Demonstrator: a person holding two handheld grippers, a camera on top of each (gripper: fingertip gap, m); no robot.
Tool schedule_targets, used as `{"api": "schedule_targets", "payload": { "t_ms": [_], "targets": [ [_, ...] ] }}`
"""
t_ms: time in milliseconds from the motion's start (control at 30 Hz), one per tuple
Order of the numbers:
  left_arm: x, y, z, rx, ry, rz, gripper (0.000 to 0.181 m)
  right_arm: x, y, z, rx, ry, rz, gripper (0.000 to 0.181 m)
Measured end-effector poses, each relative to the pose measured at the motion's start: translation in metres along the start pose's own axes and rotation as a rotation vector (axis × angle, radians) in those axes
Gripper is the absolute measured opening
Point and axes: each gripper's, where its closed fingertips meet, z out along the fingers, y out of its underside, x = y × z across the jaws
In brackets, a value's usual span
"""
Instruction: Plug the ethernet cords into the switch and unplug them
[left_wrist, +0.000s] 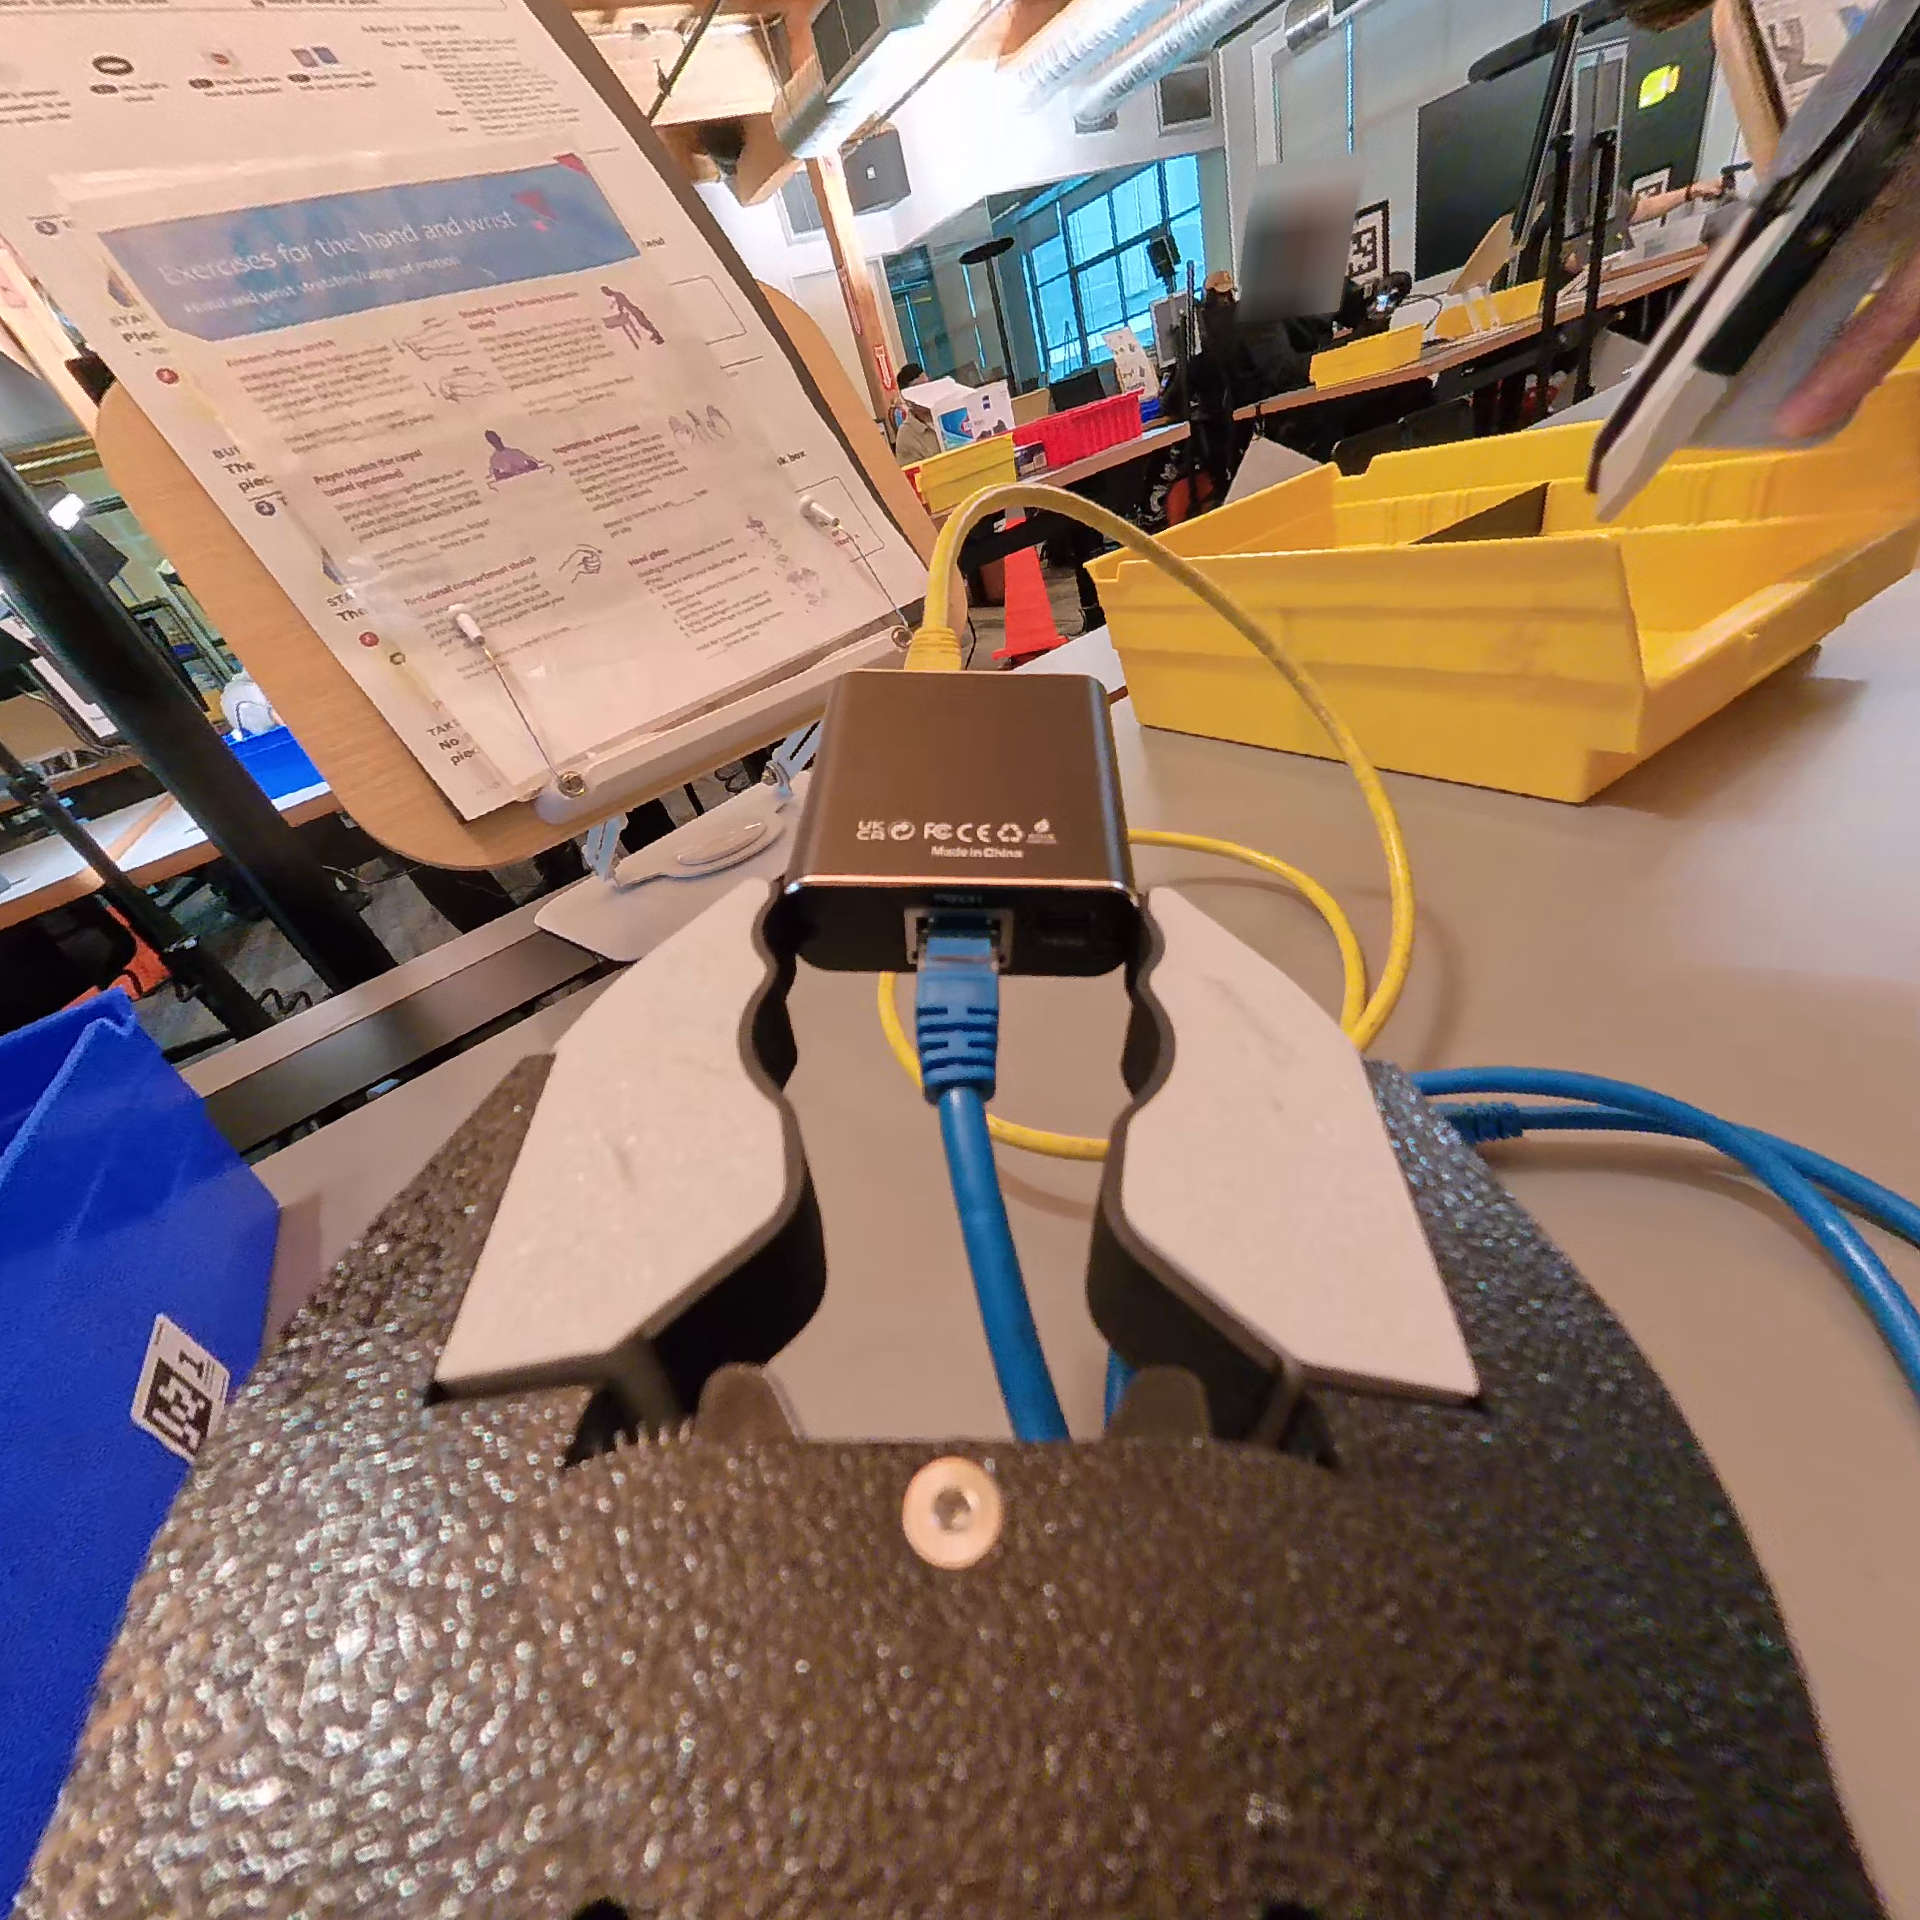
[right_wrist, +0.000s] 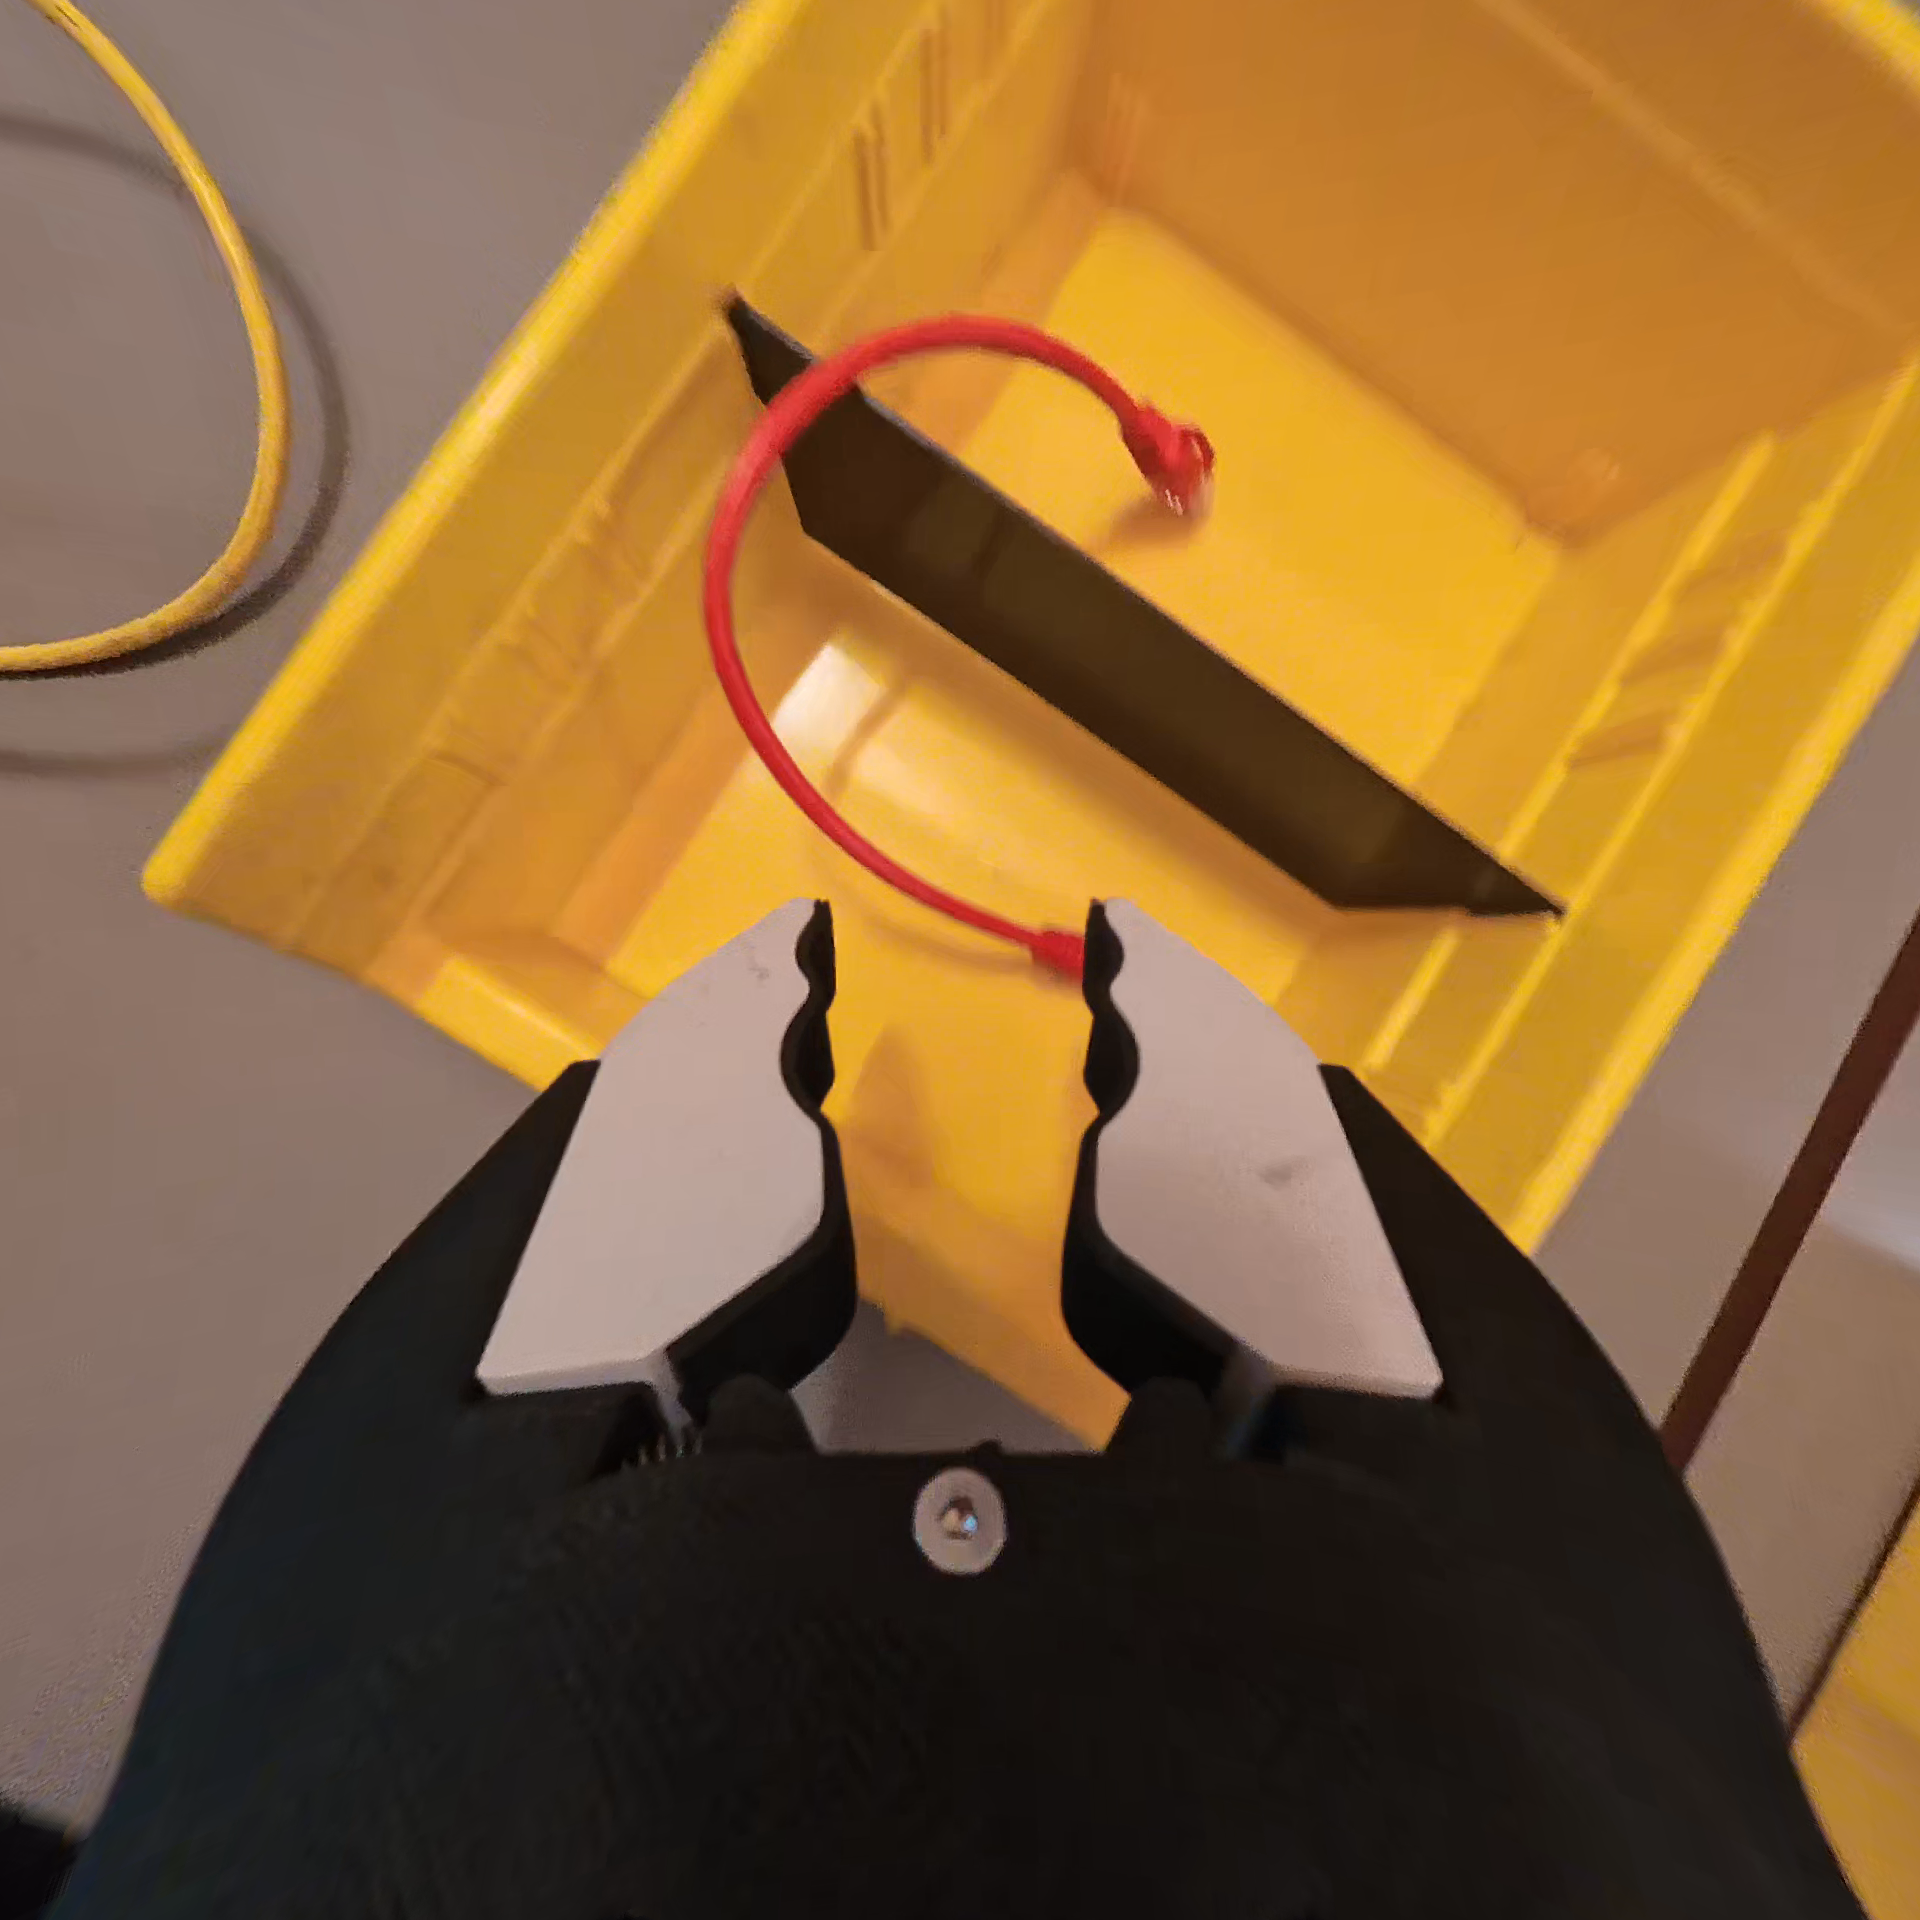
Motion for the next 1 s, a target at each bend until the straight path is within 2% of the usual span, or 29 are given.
{"api": "schedule_targets", "payload": {
  "t_ms": [33, 100, 200, 233, 267, 300, 333, 400, 500, 567, 633, 767, 867, 933, 1000],
  "targets": [
    [0.001, 0.000, 0.000, -0.001, 0.003, 0.002, 0.061, -0.007, -0.009, 0.006, 0.040, -0.014, -0.044, 0.047],
    [0.002, 0.000, 0.001, -0.002, 0.006, 0.007, 0.061, -0.022, -0.025, 0.018, 0.113, -0.049, -0.110, 0.049],
    [0.002, 0.000, 0.001, -0.004, 0.009, 0.008, 0.061, -0.034, -0.036, 0.039, 0.093, -0.062, -0.104, 0.050],
    [0.002, 0.000, 0.001, -0.002, 0.009, 0.007, 0.061, -0.033, -0.035, 0.046, 0.063, -0.045, -0.101, 0.043],
    [0.002, 0.000, 0.001, -0.001, 0.011, 0.004, 0.060, -0.036, -0.032, 0.051, 0.033, -0.062, -0.113, 0.011],
    [0.002, 0.000, 0.000, -0.002, 0.012, 0.002, 0.061, -0.037, -0.033, 0.055, 0.028, -0.056, -0.106, 0.004],
    [0.002, 0.000, 0.000, -0.002, 0.011, 0.003, 0.061, -0.032, -0.037, 0.054, 0.047, -0.015, -0.088, 0.004],
    [0.003, 0.000, 0.000, -0.003, 0.014, 0.004, 0.061, -0.022, -0.049, 0.037, 0.152, 0.073, -0.036, 0.004],
    [0.002, 0.000, -0.001, 0.000, 0.013, 0.005, 0.060, -0.007, -0.064, -0.023, 0.469, 0.234, 0.167, 0.003],
    [0.002, 0.000, -0.001, 0.000, 0.012, 0.003, 0.060, 0.000, -0.052, -0.061, 0.621, 0.425, 0.225, 0.003],
    [0.002, -0.001, -0.001, 0.001, 0.014, 0.001, 0.060, -0.006, -0.035, -0.079, 0.722, 0.528, 0.283, 0.003],
    [0.004, 0.000, 0.000, -0.002, 0.022, 0.004, 0.061, -0.036, -0.029, -0.050, 0.805, 0.366, 0.414, 0.004],
    [0.004, 0.000, 0.000, -0.001, 0.022, 0.006, 0.061, -0.038, -0.040, -0.034, 0.864, 0.293, 0.489, 0.004],
    [0.004, 0.001, 0.000, -0.004, 0.022, 0.006, 0.061, -0.037, -0.047, -0.022, 0.889, 0.194, 0.594, 0.003],
    [0.003, 0.001, 0.000, -0.006, 0.022, 0.008, 0.061, -0.033, -0.047, -0.019, 0.930, 0.157, 0.701, 0.003]
  ]
}}
